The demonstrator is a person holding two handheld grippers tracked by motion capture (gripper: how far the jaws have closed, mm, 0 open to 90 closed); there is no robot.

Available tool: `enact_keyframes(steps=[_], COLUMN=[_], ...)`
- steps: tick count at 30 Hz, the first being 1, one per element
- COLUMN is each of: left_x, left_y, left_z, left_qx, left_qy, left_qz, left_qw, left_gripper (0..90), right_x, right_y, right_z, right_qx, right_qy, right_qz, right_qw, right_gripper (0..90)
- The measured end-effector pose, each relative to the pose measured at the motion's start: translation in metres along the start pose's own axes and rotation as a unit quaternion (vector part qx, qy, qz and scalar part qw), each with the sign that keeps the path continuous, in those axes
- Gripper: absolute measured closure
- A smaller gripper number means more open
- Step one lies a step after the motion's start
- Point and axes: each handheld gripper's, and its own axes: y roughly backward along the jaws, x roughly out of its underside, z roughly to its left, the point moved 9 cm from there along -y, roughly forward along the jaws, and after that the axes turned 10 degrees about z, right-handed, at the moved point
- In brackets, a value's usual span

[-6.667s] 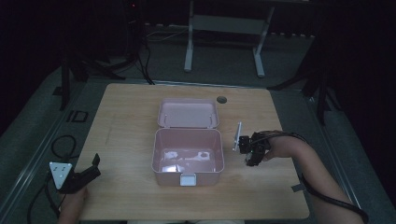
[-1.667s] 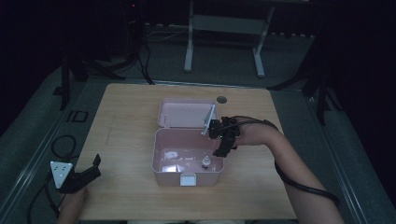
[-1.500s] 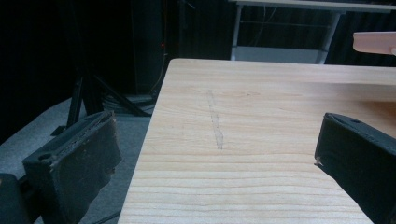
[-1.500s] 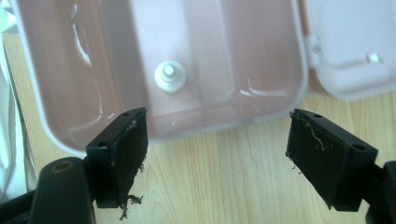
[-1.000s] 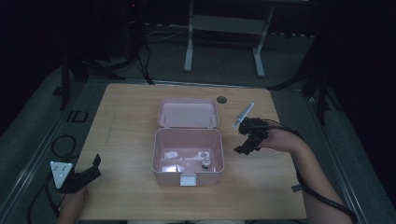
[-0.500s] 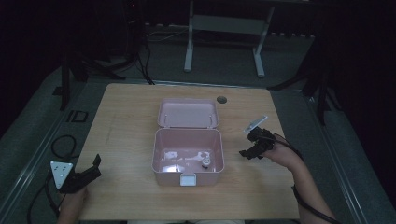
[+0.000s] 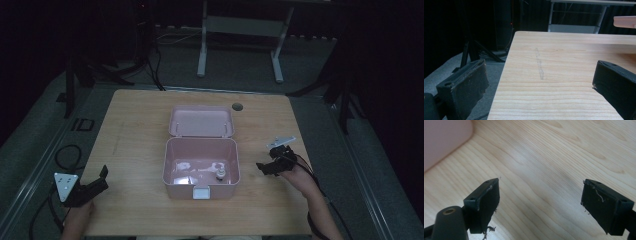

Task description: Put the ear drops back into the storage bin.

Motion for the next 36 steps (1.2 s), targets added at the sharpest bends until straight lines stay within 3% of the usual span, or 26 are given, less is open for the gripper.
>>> enact_keyframes(steps=[7, 14, 19, 36], left_x=[0.0, 0.0, 0.0, 0.0], left_y=[0.0, 0.0, 0.0, 0.0], left_z=[0.0, 0.001, 0.001, 0.001], left_qx=[-0.001, -0.001, -0.001, -0.001], left_qy=[0.001, 0.002, 0.002, 0.003], left_qz=[0.0, 0.0, 0.0, 0.001], left_qw=[1.0, 1.0, 1.0, 1.0], left_gripper=[0.3, 0.3, 0.3, 0.3], right_x=[0.011, 0.024, 0.033, 0.067], right_y=[0.0, 0.002, 0.01, 0.024], right_z=[-0.002, -0.002, -0.005, -0.013], right_qx=[0.034, 0.054, 0.071, 0.116], right_qy=[-0.048, -0.093, -0.123, -0.167], right_qz=[-0.031, -0.059, -0.085, -0.123], right_qw=[0.9978, 0.9925, 0.9863, 0.9714], right_gripper=[14.6, 14.3, 14.2, 14.2])
